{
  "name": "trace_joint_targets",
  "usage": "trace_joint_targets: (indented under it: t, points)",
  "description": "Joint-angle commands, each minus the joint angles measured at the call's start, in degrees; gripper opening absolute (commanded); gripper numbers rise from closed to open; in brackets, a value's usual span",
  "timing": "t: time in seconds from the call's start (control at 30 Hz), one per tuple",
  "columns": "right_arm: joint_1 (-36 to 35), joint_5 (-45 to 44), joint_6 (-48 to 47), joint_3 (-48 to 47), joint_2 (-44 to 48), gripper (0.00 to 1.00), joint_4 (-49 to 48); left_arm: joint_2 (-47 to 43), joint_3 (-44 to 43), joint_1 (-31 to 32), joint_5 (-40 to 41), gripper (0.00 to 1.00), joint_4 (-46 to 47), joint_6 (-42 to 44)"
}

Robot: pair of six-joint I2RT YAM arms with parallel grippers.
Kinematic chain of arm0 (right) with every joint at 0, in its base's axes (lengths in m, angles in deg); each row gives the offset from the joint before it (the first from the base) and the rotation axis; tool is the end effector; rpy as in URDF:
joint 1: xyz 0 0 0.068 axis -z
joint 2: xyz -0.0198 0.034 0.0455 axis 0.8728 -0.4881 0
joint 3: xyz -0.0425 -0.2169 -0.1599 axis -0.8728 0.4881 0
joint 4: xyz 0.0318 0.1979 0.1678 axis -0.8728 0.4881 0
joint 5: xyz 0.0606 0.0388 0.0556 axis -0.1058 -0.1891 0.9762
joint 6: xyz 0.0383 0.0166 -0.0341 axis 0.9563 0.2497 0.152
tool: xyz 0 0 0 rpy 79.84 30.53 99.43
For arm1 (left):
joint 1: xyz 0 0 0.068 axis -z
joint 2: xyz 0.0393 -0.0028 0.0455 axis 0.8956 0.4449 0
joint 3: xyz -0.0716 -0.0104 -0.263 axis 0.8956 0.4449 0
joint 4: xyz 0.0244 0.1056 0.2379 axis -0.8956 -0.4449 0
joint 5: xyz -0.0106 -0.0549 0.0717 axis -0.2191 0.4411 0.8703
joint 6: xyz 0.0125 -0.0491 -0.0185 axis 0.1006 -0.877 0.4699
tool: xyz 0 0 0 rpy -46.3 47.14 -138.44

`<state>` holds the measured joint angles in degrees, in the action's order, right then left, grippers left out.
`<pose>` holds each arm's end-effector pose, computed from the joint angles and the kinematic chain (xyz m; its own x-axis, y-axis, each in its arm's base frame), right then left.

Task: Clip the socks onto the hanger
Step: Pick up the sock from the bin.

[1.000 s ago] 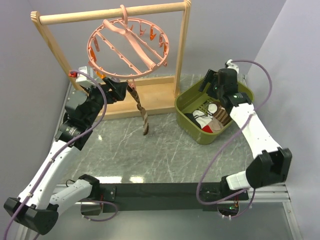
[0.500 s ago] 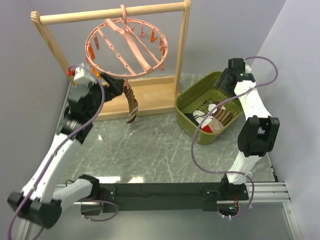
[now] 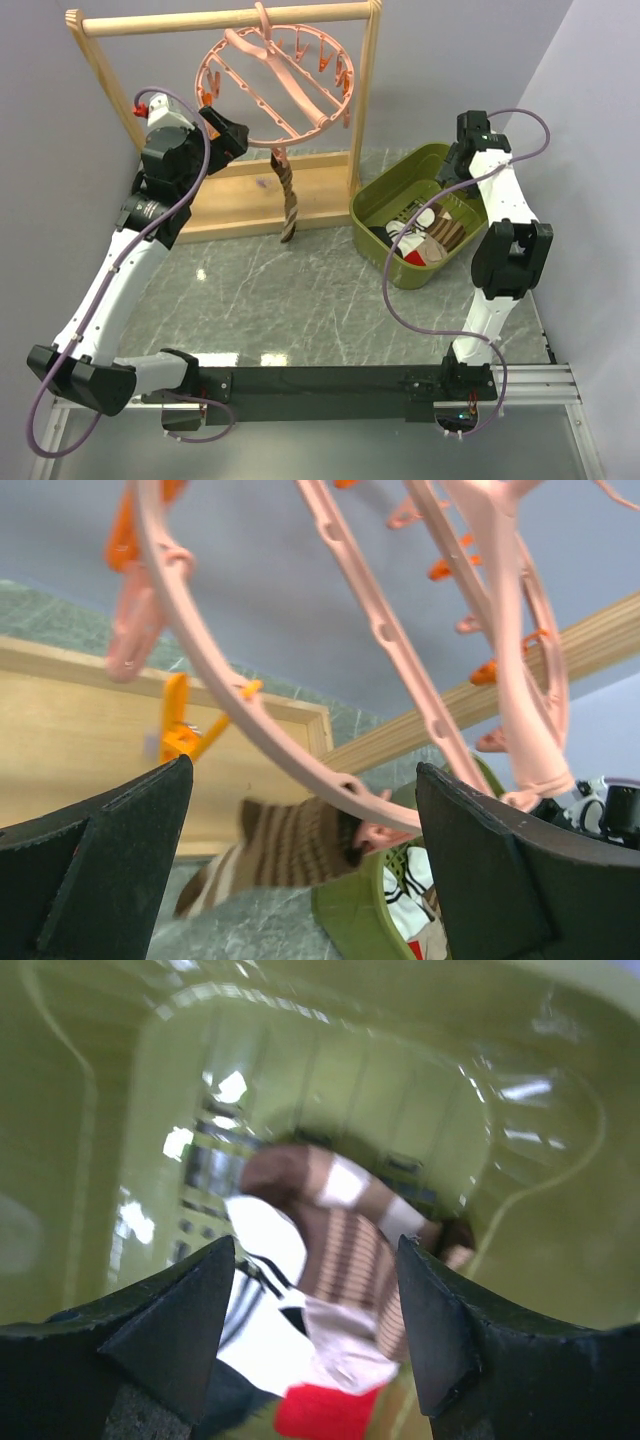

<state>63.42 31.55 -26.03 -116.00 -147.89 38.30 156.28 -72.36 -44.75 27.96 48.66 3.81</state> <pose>0.4187 -0.0278 0.3119 -0.7003 0.4282 -0.5711 0.5021 0.8642 0.0323 0.2586 -0.0812 0.4609 -0.1660 -0.6067 -0.7774 0.0517 0.7819 -0.6213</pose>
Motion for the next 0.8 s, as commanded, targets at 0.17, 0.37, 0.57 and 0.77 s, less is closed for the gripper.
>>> trace_joint_targets:
  t: [0.17, 0.37, 0.57, 0.77]
  points:
    - [1.67, -0.50, -4.71, 8.14, 5.57, 0.66, 4.63, -4.03, 3.94, -0.11, 4.70, 0.98, 2.07, -3.39]
    - [1.58, -0.77, -8.22, 13.50, 8.30, 0.65, 3.66, -3.94, 4.20, -1.42, 5.85, 0.97, -3.37, -3.12]
    - [0.88, -1.56, -10.78, 17.99, 9.18, 0.61, 1.55, -8.24, 9.65, -5.47, 1.19, 0.96, -5.91, -3.82]
    - [-0.70, -3.04, -11.83, 18.69, 8.04, 0.60, 1.02, -11.32, 11.77, -7.40, -1.27, 0.95, -8.21, -1.72]
